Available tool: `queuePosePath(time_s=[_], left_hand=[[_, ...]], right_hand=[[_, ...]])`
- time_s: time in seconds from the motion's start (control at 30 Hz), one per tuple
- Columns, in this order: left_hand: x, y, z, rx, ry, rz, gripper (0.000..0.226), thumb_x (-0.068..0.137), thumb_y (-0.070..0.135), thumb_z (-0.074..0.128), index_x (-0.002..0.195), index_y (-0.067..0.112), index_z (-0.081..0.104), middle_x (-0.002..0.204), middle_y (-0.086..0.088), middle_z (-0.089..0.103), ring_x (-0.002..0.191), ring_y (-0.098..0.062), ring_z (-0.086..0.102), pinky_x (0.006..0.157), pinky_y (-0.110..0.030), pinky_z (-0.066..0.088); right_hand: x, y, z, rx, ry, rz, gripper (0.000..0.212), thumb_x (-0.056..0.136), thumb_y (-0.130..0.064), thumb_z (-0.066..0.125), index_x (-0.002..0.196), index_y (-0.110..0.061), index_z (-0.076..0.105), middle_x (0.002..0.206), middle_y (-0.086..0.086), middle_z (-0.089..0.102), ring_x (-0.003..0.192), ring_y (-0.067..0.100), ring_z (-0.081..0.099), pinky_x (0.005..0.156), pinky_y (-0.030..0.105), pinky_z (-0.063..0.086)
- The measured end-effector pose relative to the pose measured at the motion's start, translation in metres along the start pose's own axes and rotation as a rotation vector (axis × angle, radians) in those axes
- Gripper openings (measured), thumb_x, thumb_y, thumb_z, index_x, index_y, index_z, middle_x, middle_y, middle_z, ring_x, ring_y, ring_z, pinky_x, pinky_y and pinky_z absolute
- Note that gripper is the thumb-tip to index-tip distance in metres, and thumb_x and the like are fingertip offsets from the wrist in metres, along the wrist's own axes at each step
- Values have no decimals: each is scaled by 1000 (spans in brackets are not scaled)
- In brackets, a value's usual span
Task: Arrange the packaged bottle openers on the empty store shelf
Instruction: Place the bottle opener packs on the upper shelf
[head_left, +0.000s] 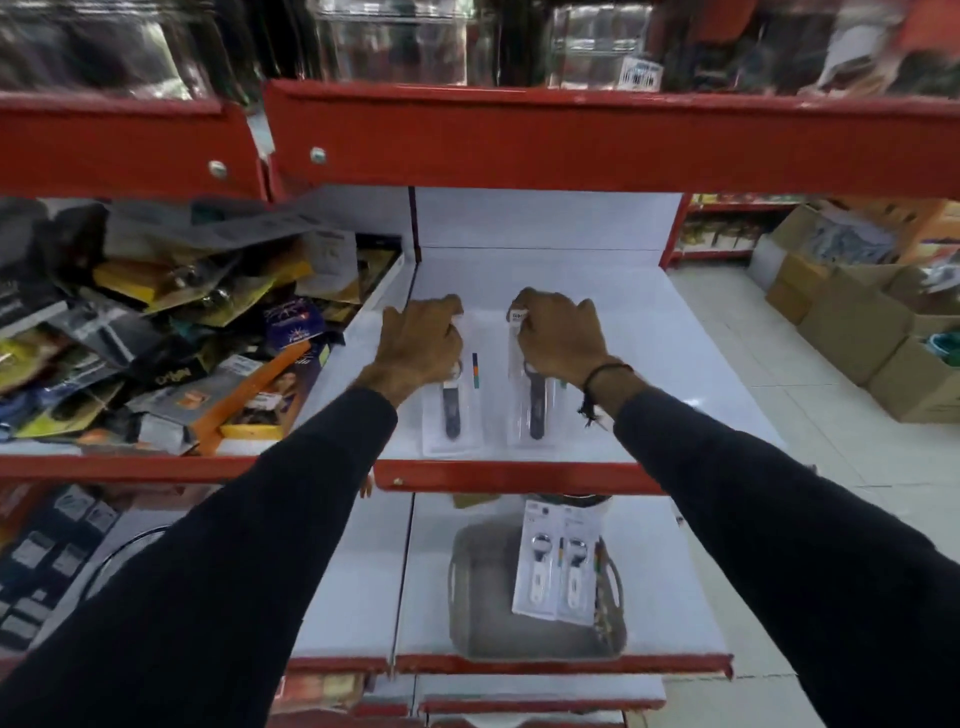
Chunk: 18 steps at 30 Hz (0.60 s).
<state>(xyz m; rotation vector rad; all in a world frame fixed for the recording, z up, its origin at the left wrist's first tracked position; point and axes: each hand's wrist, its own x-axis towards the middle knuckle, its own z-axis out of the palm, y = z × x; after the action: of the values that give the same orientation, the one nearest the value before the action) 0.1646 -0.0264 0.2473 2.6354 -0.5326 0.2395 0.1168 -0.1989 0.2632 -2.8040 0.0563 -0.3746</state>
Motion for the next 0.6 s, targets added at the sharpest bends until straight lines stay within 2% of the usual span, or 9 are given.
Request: queuePosePath(time_s=[0.1,0.2,0.27,0.33,0.4,0.43,0.5,0.57,0.6], left_hand=[[-2,-8,30,44,-99,-28,33,95,8,46,123,16,62,121,-12,71,116,-36,62,107,-51,32],[-8,-13,46,31,-104,6,27,96,11,51,120,16,62,116,-11,69,113,-36,62,102,-52,35],[-11,-11,49,62,-151,2,37,99,15,49,135,18,57,131,-11,63,124,-35,56,107,-53,32],[-16,-8,49,191,-272,-23,53,103,24,47,155,21,37,161,-11,39,148,-33,34,119,-59,17],[-26,-3,45,274,-322,-27,61,105,29,44,161,22,21,172,-8,12,158,-32,10,123,-65,2],[-34,0,42,264,-291,-29,61,105,29,43,161,21,20,173,-8,10,158,-31,7,124,-66,1],[-54,9,34,218,-124,-10,57,104,26,46,158,17,31,170,-9,22,157,-31,16,125,-63,8],[-83,23,31,141,89,50,47,101,24,48,147,14,48,160,-13,42,148,-32,35,122,-57,25],[-101,29,34,91,187,92,42,100,23,44,139,11,55,150,-15,52,138,-33,46,115,-53,36]], right_hand=[[2,9,25,-48,-115,4,34,84,-9,46,113,-18,60,108,7,72,105,30,64,94,43,34],[-2,18,44,-76,-138,-38,38,85,-9,46,120,-18,59,109,6,73,105,31,65,94,43,36],[-6,21,50,-95,-179,-53,47,87,-11,45,132,-21,55,119,6,71,115,30,62,101,45,34],[-11,22,54,-145,-259,-56,59,92,-15,44,150,-24,38,143,5,58,139,27,45,117,53,22],[-19,22,52,-168,-266,-62,63,96,-17,43,156,-24,25,158,2,41,151,25,26,122,59,10],[-26,21,51,-155,-231,-63,63,96,-17,43,156,-24,25,159,1,38,152,25,23,122,58,11],[-43,21,45,-95,-87,-66,58,96,-18,44,153,-22,34,155,2,45,148,24,32,120,55,19],[-69,20,41,-50,160,-109,47,94,-19,47,141,-20,51,139,3,61,131,24,51,109,49,35],[-84,20,40,-34,288,-147,40,93,-19,48,132,-19,59,128,1,67,119,24,57,99,45,41]])
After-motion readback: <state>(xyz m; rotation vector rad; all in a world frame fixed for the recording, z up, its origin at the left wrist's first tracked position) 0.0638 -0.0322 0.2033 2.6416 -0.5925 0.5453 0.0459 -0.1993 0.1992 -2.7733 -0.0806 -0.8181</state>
